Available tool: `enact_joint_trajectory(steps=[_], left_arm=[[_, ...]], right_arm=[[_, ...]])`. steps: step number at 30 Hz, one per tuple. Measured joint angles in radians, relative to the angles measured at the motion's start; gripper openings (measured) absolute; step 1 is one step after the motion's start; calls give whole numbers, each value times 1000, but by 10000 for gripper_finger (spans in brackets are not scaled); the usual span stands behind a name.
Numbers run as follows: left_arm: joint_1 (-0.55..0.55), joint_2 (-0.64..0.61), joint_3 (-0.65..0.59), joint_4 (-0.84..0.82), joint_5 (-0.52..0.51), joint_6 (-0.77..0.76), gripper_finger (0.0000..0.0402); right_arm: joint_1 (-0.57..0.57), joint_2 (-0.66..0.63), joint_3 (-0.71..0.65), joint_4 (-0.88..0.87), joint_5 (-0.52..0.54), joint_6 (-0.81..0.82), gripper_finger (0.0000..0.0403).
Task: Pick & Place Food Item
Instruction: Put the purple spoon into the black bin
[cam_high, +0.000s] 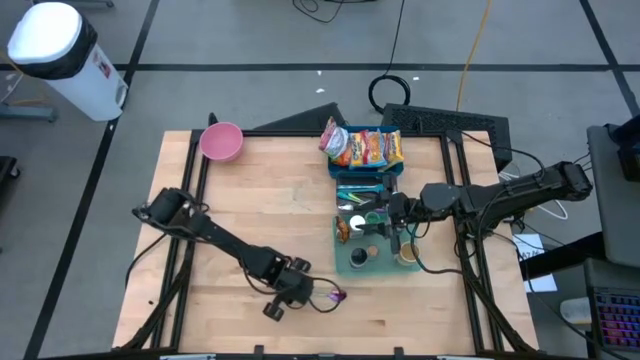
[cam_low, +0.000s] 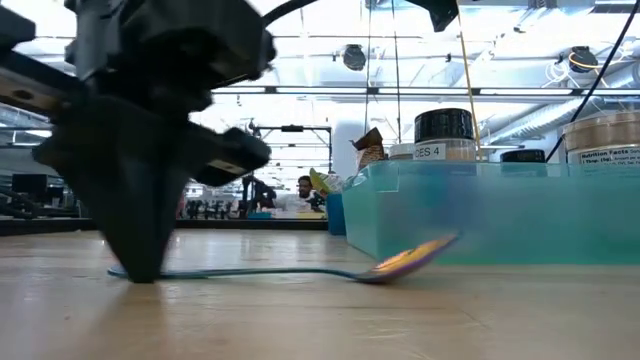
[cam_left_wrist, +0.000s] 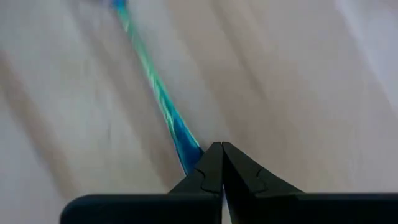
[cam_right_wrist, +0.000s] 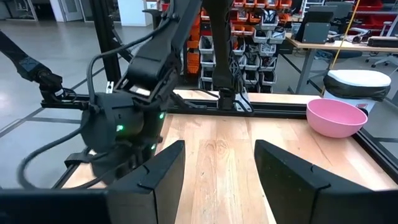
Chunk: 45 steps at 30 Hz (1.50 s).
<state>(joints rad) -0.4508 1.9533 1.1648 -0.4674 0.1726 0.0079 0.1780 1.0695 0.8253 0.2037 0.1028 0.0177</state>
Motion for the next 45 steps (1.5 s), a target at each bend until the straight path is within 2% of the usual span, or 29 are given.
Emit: enact_joint_trajectory(steps=[3,7,10,15,20,24,29,33,40,43,45], left_arm=[[-12,-35,-4,-103,-39,-51,9],[-33,-85,-10,-308,-147,-111,4],[-42,-109,-13,-364,-207,-153,12],[-44,-119,-9,-213,-270,-222,47],[-30,-121,-7,4,-299,-243,104],[-20,-104,-7,141,-326,-172,147],[-19,-33,-5,334,-280,-55,176],[-14,19,-4,399,-280,16,181],[23,82,1,410,-265,-28,181],[34,100,2,357,-216,-43,163],[31,100,2,317,-206,-46,133]], right_arm=[[0,0,0,0,0,0,185],[0,0,-14,9,0,0,185],[0,0,-31,8,0,0,185],[0,0,-49,9,0,0,185],[0,0,-61,33,0,0,185],[0,0,-61,57,0,0,185],[1,0,-61,71,0,-2,185],[1,0,-61,77,0,-3,185],[0,0,-61,76,0,-3,185],[0,0,-61,77,0,-3,185],[0,0,-61,78,0,-3,185]])
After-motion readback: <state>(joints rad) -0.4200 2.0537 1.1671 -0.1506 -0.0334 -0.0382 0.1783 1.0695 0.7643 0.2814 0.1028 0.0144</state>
